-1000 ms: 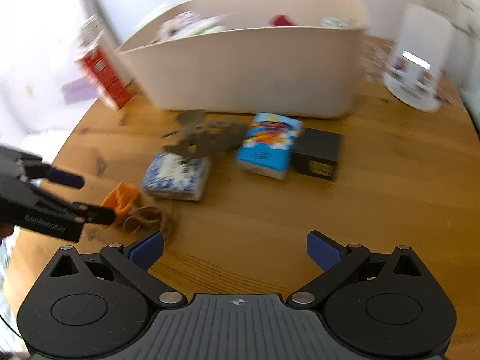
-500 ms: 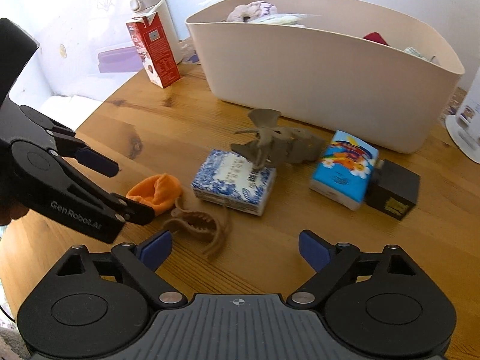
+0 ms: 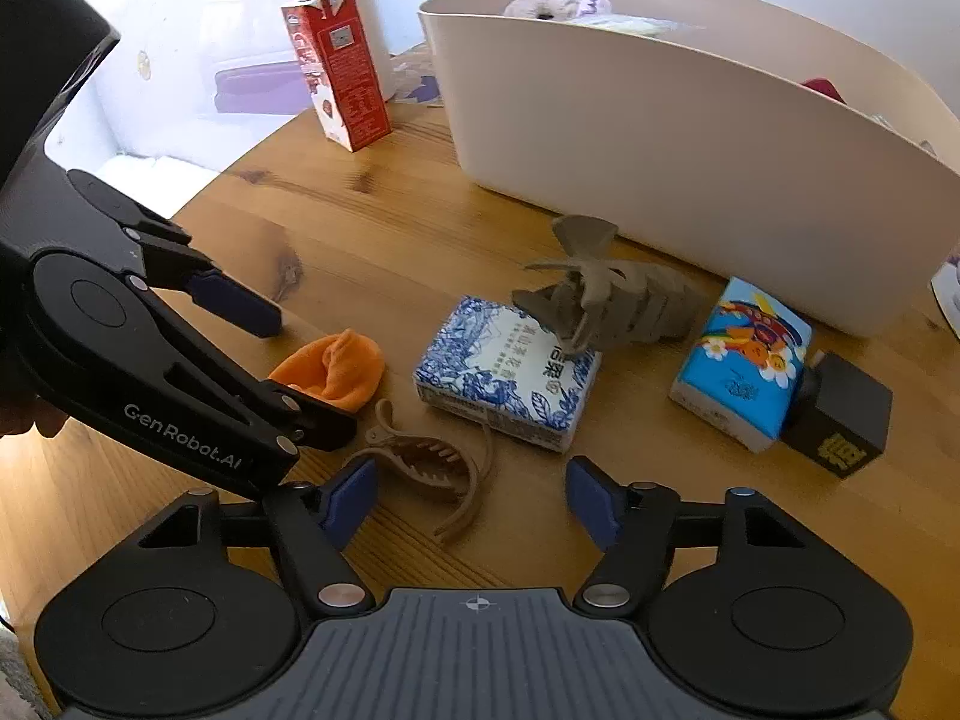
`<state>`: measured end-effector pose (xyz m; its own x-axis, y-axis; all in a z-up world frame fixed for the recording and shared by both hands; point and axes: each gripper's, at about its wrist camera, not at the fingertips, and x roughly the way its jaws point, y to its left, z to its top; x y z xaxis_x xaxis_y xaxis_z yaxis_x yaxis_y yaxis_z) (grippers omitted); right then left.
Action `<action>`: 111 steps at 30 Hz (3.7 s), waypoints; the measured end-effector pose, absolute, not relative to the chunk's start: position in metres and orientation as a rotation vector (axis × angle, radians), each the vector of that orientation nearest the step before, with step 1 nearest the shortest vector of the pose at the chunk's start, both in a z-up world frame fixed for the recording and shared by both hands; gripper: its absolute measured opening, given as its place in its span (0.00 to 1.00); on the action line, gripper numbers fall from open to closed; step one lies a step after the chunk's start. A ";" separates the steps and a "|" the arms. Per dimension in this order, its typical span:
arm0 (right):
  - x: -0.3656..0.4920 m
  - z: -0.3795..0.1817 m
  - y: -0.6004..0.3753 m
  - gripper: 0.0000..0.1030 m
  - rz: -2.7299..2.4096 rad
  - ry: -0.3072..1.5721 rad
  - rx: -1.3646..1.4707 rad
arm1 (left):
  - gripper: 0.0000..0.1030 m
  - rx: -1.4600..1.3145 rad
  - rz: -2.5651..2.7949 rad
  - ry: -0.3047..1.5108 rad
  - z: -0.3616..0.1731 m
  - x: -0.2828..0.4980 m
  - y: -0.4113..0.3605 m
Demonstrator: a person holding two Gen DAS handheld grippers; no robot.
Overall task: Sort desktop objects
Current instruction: 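Grasp the orange sock with the left tool while the right tool grasps the brown claw clip, then carry the orange sock and claw clip into the basket and release both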
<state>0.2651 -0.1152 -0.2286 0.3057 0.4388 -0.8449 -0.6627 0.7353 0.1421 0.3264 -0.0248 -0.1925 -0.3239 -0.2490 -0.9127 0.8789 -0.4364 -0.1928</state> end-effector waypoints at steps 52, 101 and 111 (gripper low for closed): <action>0.304 -0.113 -0.219 0.33 0.612 0.805 -0.022 | 0.17 0.783 -1.938 0.761 -0.072 0.342 -0.034; 0.434 -0.127 -0.183 0.42 0.419 0.829 -0.110 | 0.60 0.734 -1.725 0.760 -0.089 0.298 -0.160; 0.419 -0.111 -0.193 0.77 0.410 0.775 -0.092 | 0.76 0.647 -1.676 0.768 -0.085 0.318 -0.143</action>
